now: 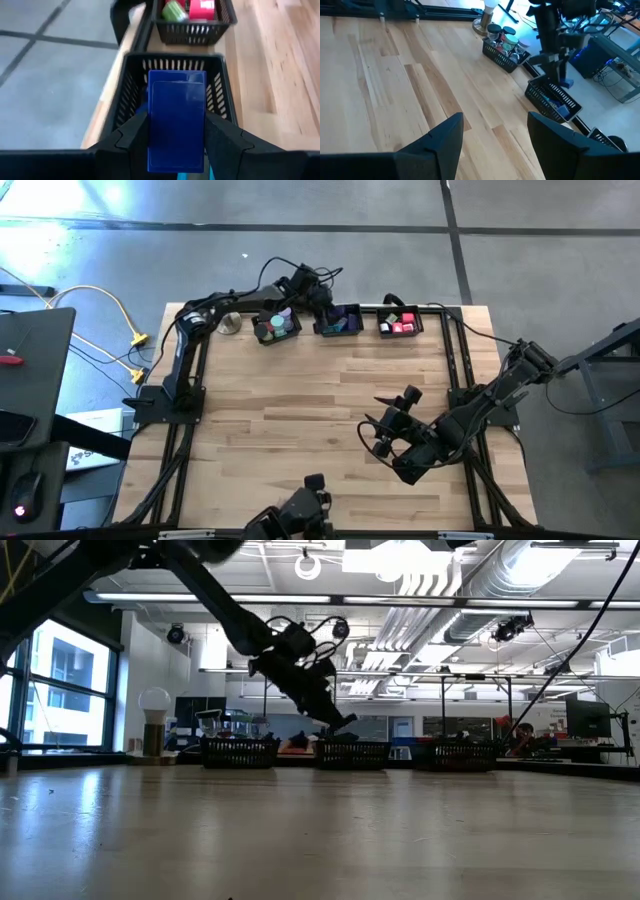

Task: Pick & Place Office items
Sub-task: Put the purple digital clock into the middle black bin

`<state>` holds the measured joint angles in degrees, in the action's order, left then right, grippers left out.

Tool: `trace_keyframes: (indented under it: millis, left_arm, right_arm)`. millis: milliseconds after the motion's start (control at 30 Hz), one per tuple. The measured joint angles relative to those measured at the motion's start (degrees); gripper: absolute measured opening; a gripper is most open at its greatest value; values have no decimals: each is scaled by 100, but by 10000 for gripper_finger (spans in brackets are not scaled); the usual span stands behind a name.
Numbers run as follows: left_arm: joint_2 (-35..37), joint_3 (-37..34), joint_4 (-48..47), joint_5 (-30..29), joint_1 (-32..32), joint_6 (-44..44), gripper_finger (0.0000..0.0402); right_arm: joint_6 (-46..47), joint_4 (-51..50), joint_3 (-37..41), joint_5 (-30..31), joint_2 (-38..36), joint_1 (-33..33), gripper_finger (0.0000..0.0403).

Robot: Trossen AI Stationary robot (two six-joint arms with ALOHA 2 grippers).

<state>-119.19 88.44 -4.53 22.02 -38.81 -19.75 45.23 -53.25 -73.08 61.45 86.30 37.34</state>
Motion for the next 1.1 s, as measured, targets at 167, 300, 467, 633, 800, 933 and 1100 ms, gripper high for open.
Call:
trace_keyframes:
  millis: [167, 300, 467, 633, 800, 933, 1100]
  left_arm:
    - [-149, -2, 6, 20, -35, 13, 154]
    - [-234, 5, 5, -11, -47, 98, 155]
    - [-309, -2, -37, 33, -78, 247, 155]
    - [-309, -2, -23, 24, -33, 308, 155]
    - [-309, -2, -22, 26, -30, 462, 155]
    - [-309, -2, -24, 24, -28, 481, 155]
    - [-309, -2, -22, 26, -28, 509, 155]
  right_arm:
    - [0, -11, 0, -27, 0, 4, 210]
    - [-26, -33, 0, -33, 0, 3, 210]
    - [-34, -144, 0, -23, 0, -1, 210]
    - [-35, -151, 0, -14, 0, -99, 210]
    - [-30, -147, 0, -69, 0, -216, 210]
    - [-37, -146, 0, -142, 0, -326, 210]
    - [-40, -149, 0, -161, 0, -406, 210]
